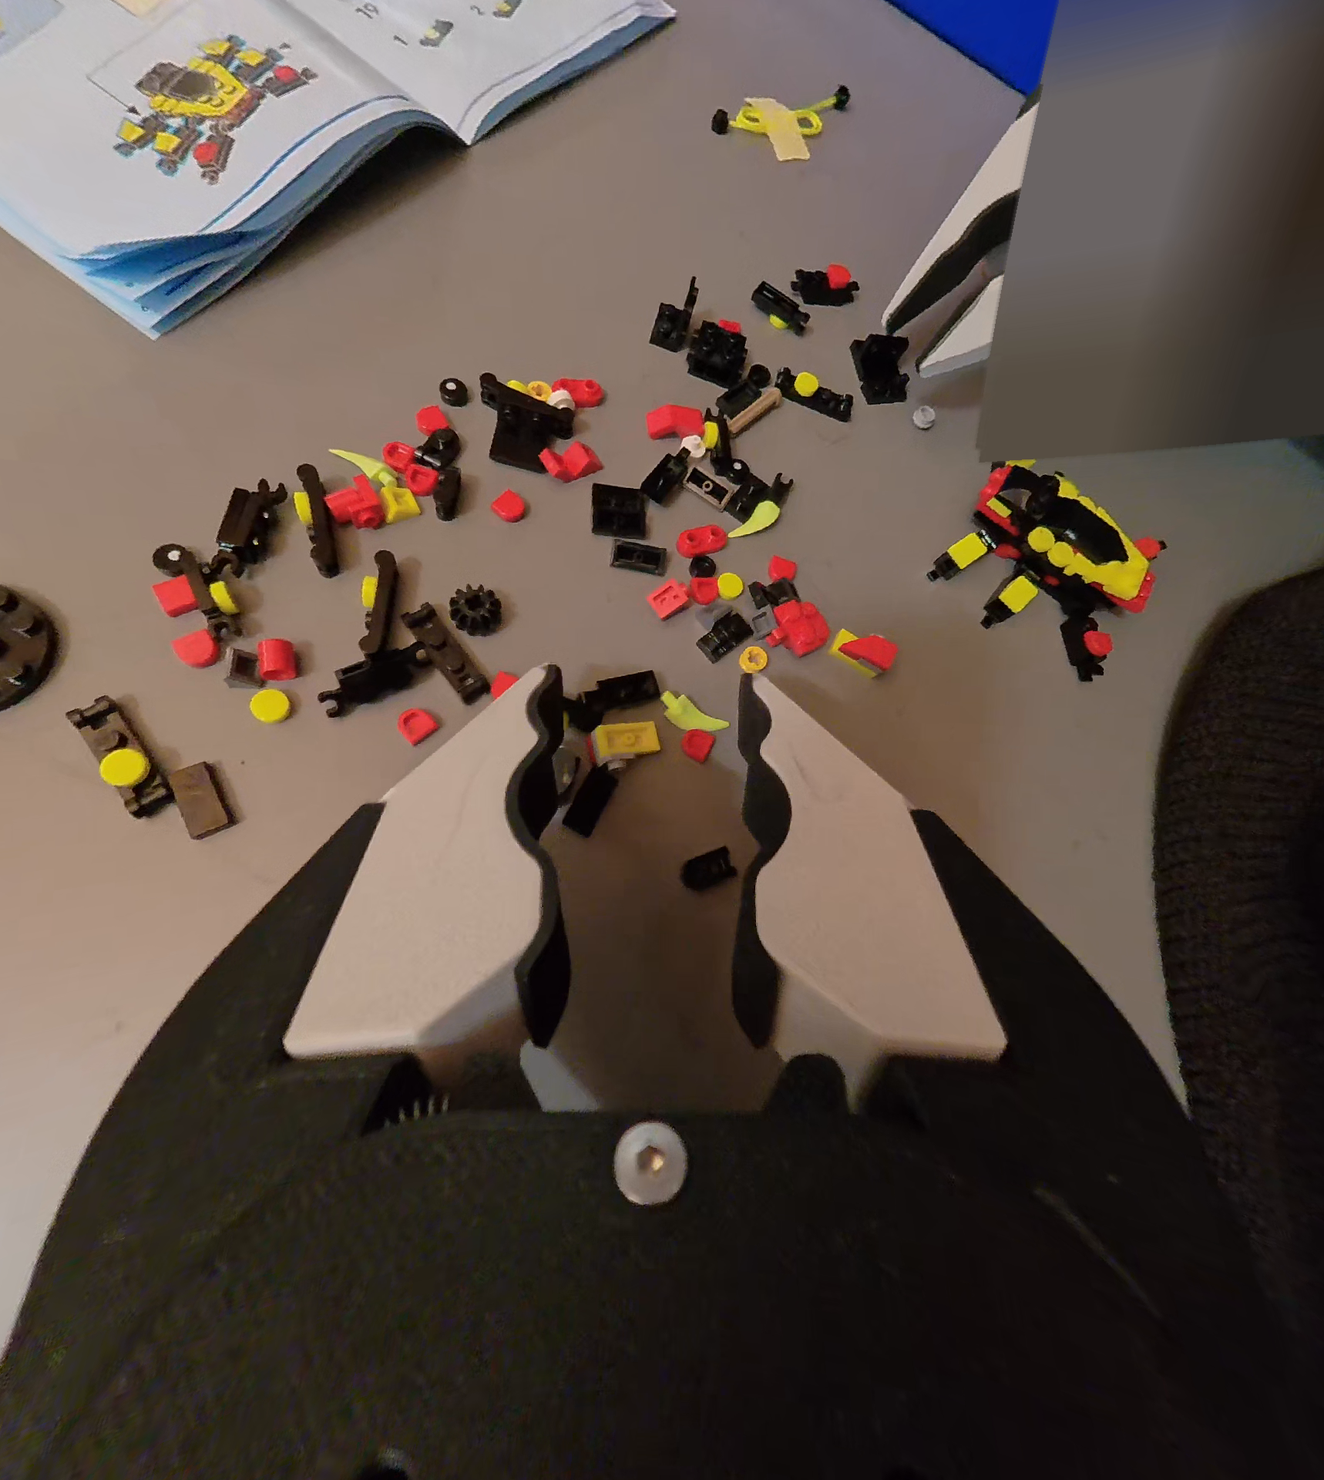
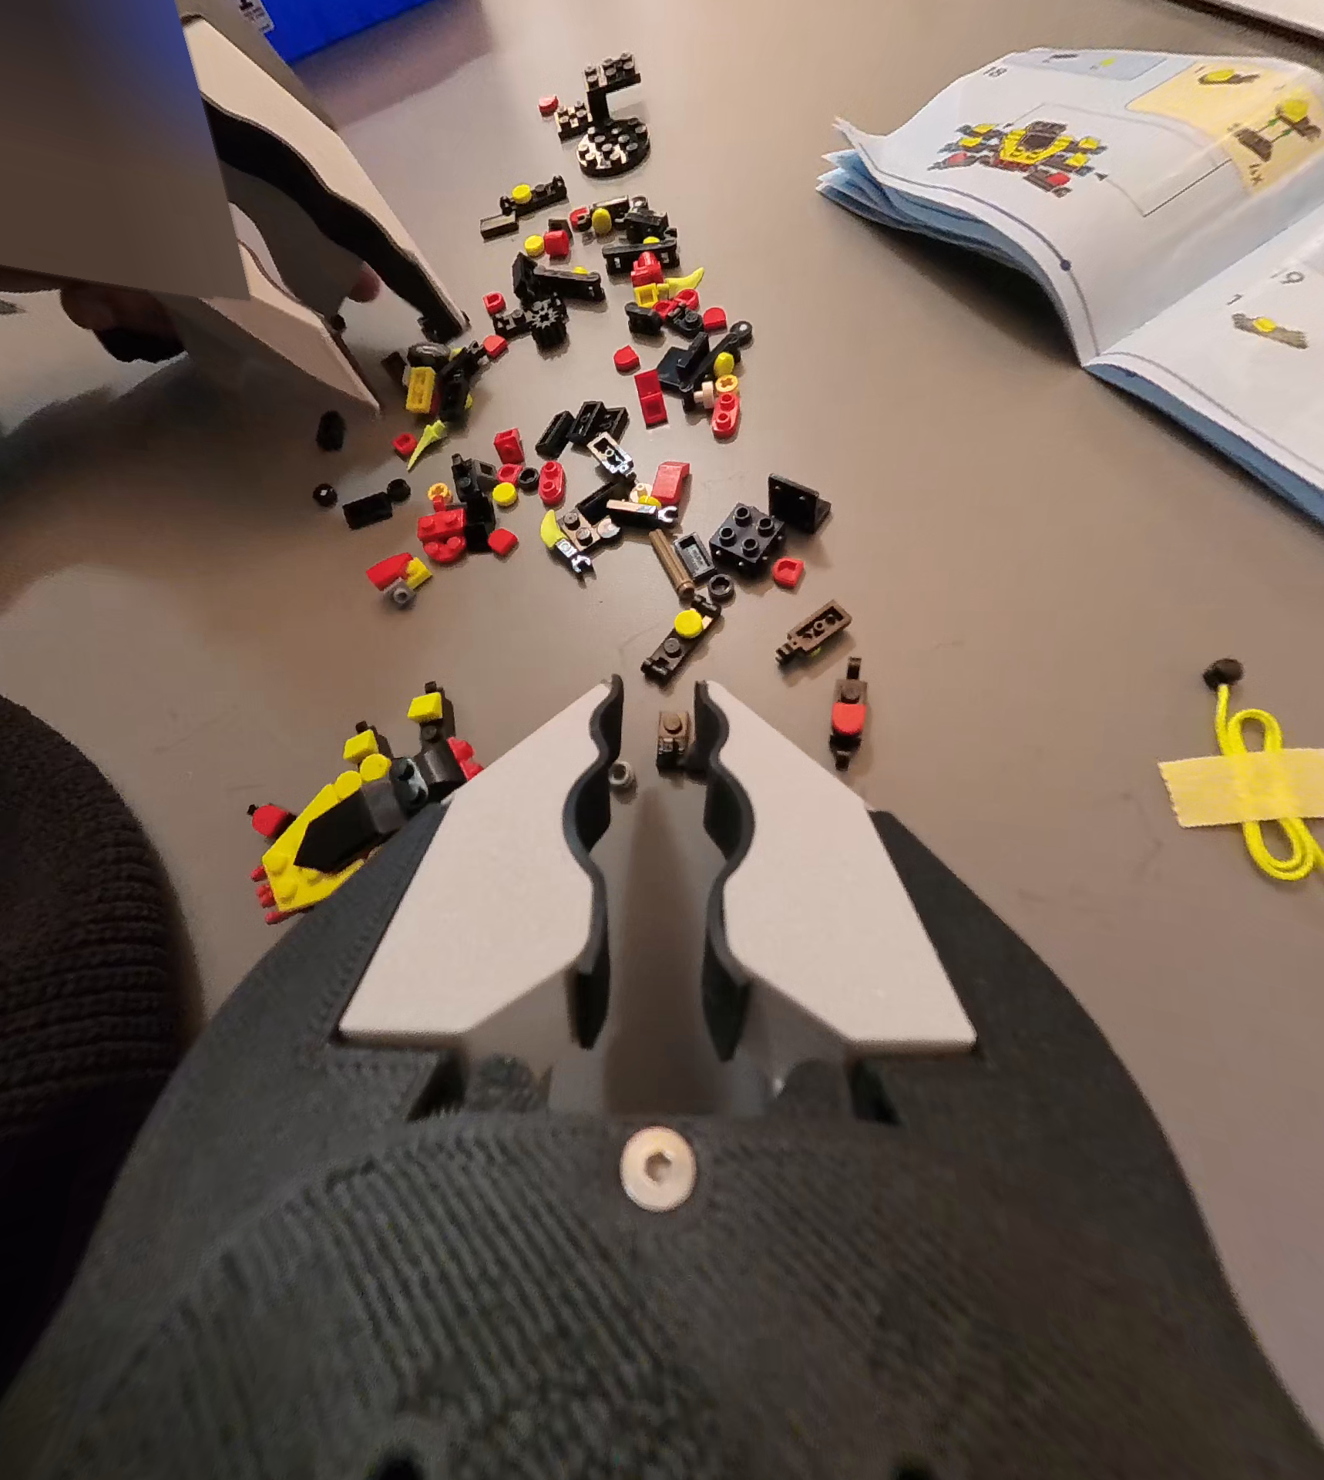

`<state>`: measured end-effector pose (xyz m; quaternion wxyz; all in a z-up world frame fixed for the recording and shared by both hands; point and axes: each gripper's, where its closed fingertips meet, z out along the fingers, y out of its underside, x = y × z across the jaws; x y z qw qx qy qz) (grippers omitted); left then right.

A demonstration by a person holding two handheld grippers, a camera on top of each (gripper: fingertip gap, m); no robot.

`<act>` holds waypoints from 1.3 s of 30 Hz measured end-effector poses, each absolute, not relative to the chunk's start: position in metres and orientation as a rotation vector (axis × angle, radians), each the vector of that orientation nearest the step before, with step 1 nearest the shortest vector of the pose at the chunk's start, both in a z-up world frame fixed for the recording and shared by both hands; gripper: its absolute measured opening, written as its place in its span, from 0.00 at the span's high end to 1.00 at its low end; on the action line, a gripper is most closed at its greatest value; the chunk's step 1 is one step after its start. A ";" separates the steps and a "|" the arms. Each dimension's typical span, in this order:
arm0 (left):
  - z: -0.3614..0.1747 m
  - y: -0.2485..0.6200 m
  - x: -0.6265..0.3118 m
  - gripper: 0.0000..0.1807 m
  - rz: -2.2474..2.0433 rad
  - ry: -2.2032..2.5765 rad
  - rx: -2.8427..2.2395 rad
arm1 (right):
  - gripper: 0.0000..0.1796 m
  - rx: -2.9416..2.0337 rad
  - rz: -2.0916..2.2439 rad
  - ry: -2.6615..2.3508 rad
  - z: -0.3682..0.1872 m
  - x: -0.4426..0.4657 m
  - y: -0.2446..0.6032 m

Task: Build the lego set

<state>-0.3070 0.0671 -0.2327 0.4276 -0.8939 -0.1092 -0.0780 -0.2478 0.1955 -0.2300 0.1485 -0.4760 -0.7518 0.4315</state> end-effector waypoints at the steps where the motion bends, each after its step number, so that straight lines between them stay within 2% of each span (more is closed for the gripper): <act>1: -0.232 0.066 -0.308 0.77 -0.190 -0.278 -2.229 | 0.91 -1.368 1.243 -2.163 -0.230 -0.248 0.195; 5: -0.233 0.059 -0.313 0.76 -0.143 -0.316 -2.231 | 0.91 -1.353 1.258 -2.173 -0.229 -0.252 0.191; 10: -0.234 0.039 -0.336 0.67 0.002 -0.458 -2.214 | 0.91 -1.310 1.276 -2.211 -0.228 -0.258 0.180; 14: -0.231 0.029 -0.338 0.67 0.012 -0.499 -2.191 | 0.91 -1.283 1.288 -2.244 -0.229 -0.262 0.171; 22: -0.232 0.030 -0.327 0.83 0.014 -0.429 -2.214 | 0.91 -1.274 1.288 -2.266 -0.231 -0.265 0.166; 39: -0.241 0.052 -0.333 0.89 0.136 -0.352 -2.285 | 0.91 -1.296 1.279 -2.199 -0.223 -0.255 0.180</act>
